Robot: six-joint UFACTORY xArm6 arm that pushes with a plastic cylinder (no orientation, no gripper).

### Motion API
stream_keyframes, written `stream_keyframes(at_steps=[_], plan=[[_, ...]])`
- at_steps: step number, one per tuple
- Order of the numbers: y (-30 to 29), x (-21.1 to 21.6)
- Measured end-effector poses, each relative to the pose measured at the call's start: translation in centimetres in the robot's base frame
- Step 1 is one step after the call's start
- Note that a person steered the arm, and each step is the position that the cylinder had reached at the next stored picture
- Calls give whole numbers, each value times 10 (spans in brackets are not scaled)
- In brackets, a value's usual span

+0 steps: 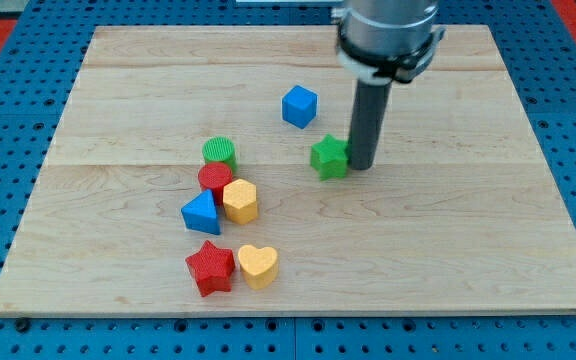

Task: Move the yellow hexagon and the blue triangle away from each other

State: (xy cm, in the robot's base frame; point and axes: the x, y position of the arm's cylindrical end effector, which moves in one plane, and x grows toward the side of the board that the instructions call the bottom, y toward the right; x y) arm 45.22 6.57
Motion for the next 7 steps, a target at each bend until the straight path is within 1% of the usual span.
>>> stream_keyframes(at_steps=[1,2,3,4,5,6,7], plan=[[-12,-21],[-24,-29],[15,4],[3,71],[-74,83],[-145,81],[-152,52]])
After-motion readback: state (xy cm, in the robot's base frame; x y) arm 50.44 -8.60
